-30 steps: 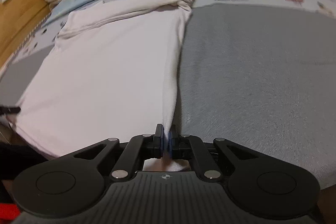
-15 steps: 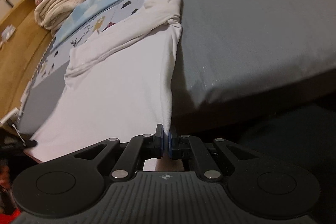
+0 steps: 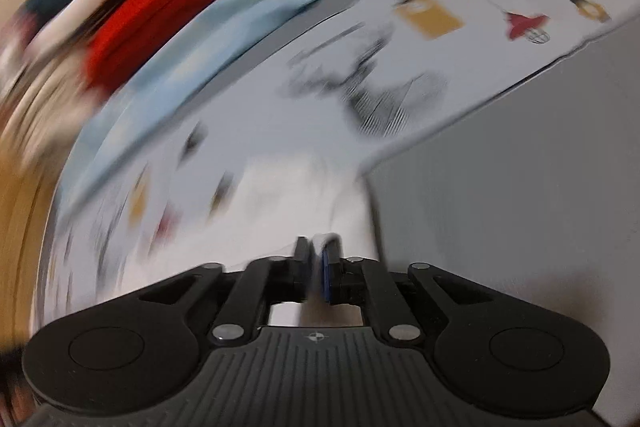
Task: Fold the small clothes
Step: 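Grasp the hem with both grippers and lift it toward the collar, then lay the hem over the collar with both grippers and open them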
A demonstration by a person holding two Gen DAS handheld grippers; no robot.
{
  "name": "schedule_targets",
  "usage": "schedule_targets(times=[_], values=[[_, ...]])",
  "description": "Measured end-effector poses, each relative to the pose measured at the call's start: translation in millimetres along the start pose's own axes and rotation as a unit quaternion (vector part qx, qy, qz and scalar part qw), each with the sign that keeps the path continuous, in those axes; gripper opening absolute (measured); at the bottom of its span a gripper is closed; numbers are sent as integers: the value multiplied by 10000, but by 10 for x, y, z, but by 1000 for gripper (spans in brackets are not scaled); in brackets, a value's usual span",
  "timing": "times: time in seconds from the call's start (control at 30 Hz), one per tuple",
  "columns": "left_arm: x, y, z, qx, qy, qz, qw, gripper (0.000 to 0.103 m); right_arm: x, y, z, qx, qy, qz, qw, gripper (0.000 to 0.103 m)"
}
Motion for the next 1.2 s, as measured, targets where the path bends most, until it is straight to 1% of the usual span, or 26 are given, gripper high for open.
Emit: schedule_targets(times=[0.03,0.07,0.1,0.13,0.17,0.23,0.27,0.3,0.33,0.37,0.43,0.5,0.57,0.63,0.7,0.73,0.8,0.83,0.87,0.9,0.93,1.0,1.07,1.13,1.17,1.2], values=[[29,126,-136,31,85,108,9999,51,69,102,-127,153,-134,-264,9994,44],[41,192,-207,77,53,194,9998,54,125,145,-230,247,-131,-501,9984,52],[55,205,-234,150,-58,251,9996,60,150,122,-278,308,20,-653,9974,53],[66,173,-243,205,-194,235,9993,74,156,79,-289,356,245,-650,9969,53],[66,118,-256,252,-304,194,9990,85,170,17,-277,433,451,-568,9964,53],[61,-24,-319,329,-467,65,9983,86,212,-95,-260,669,641,-316,9952,54],[49,-122,-368,274,-529,-1,9982,86,237,-134,-295,683,631,-160,9955,54],[37,-208,-407,206,-591,-1,9980,86,262,-139,-357,583,523,-66,9969,54],[37,-253,-465,98,-661,-27,9978,86,276,-112,-401,513,471,0,9976,54],[67,-278,-487,22,-715,-122,9974,86,259,-85,-415,543,497,97,9972,54],[123,-281,-485,233,-770,-365,9961,86,237,-20,-392,733,485,319,9956,54],[234,-293,-473,421,-876,-713,9927,86,178,3,-411,770,333,834,9930,54],[363,-338,-522,443,-992,-1021,9888,86,120,3,-449,790,10,1626,9835,54],[478,-381,-630,387,-1038,-1249,9860,86,57,-53,-586,559,-131,2332,9707,53],[539,-426,-738,268,-1112,-1307,9848,86,7,-112,-748,397,-130,2682,9625,53],[574,-440,-806,194,-1152,-1276,9849,86,-27,-131,-817,400,-121,2802,9590,53],[633,-466,-906,97,-1213,-1250,9847,85,-119,-137,-921,613,-141,3101,9486,53],[659,-473,-931,79,-1222,-1277,9842,76,-171,-147,-969,665,-109,3234,9439,49],[694,-476,-948,103,-1253,-1338,9830,49,-225,-171,-1017,625,-35,3314,9414,40],[706,-475,-936,98,-1274,-1396,9819,35,-263,-192,-1042,571,47,3321,9415,11],[721,-476,-942,76,-1284,-1466,9808,4,-303,-202,-1051,522,115,3285,9430,1],[717,-432,-881,187,-1386,-1465,9793,4,-411,-151,-973,690,353,3096,9477,1],[656,-352,-792,296,-1399,-1399,9798,4,-502,-57,-822,893,631,2848,9523,1],[531,-249,-755,366,-1360,-1141,9834,4,-462,82,-703,1056,805,2318,9637,1],[442,-205,-793,342,-1251,-966,9868,4,-380,171,-666,1147,807,1963,9705,1],[348,-182,-855,279,-1146,-763,9901,4,-225,263,-664,1241,618,1529,9785,1]])
Point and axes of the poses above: each gripper's, at about its wrist camera, not at the fingertips, and z roughly against the way its jaws point, x to its right, y to its top, the point moved 10 cm from there along -z, roughly the way its jaws point, and after that the axes turned 11 degrees about y, right-handed, at the moved point
